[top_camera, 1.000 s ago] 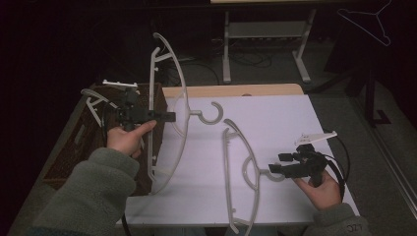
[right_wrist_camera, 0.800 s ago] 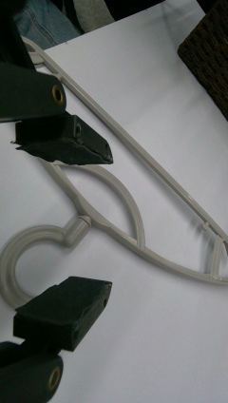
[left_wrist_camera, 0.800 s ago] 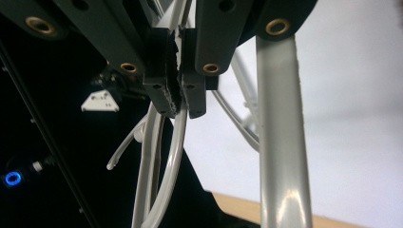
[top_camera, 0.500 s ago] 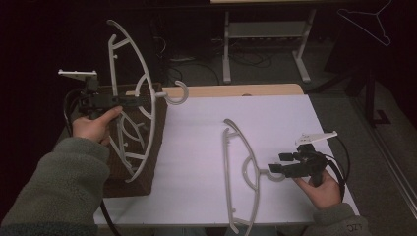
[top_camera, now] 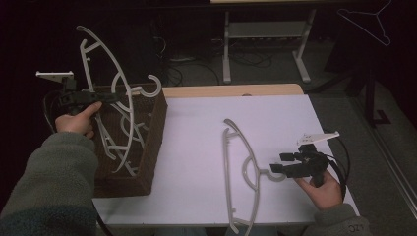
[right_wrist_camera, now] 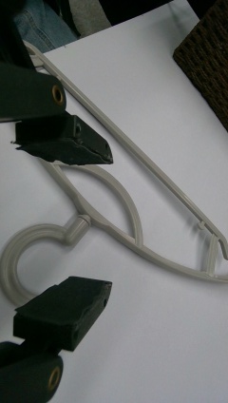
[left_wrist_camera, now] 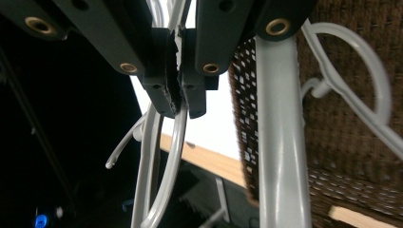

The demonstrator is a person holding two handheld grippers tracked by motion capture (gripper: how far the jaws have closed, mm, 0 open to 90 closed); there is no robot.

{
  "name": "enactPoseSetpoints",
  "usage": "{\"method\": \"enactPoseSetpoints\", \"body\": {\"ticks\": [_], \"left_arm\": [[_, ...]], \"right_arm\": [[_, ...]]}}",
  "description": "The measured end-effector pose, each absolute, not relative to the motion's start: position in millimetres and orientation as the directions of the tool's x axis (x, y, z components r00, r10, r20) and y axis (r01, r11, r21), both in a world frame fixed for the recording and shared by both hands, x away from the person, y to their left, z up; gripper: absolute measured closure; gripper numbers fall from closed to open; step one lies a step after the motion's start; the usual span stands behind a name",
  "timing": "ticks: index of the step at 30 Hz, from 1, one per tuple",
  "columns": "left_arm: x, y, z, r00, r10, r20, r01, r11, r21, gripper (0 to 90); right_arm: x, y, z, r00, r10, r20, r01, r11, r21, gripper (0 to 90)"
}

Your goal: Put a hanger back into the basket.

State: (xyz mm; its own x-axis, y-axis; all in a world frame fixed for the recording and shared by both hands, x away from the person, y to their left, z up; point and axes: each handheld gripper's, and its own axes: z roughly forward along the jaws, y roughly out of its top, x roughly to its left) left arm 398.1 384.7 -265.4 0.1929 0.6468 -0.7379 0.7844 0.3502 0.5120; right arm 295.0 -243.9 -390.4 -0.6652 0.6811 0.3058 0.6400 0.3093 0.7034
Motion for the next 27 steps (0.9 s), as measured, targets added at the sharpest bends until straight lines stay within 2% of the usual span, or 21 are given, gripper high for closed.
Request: {"method": "enactPoseSetpoints", "body": {"ticks": [12,22,27], "left_arm": [[399.8,402.5,-315.2,0.079,0.678,-0.731,0.800,0.394,0.452,85.9],[394.9,411.1,-345.6,0.003,0.652,-0.758,0.811,0.442,0.383,84.8],[394.7,409.7,-347.2,-0.002,0.715,-0.699,0.837,0.383,0.390,77.7]], "right_arm": [[294.1,-243.7,-390.3,-0.668,0.678,0.307,0.638,0.309,0.705,32.3],[294.9,-242.9,-391.0,-0.671,0.676,0.304,0.636,0.314,0.705,32.2],[294.5,-241.9,-390.5,-0.670,0.676,0.307,0.639,0.316,0.701,32.1]]}}
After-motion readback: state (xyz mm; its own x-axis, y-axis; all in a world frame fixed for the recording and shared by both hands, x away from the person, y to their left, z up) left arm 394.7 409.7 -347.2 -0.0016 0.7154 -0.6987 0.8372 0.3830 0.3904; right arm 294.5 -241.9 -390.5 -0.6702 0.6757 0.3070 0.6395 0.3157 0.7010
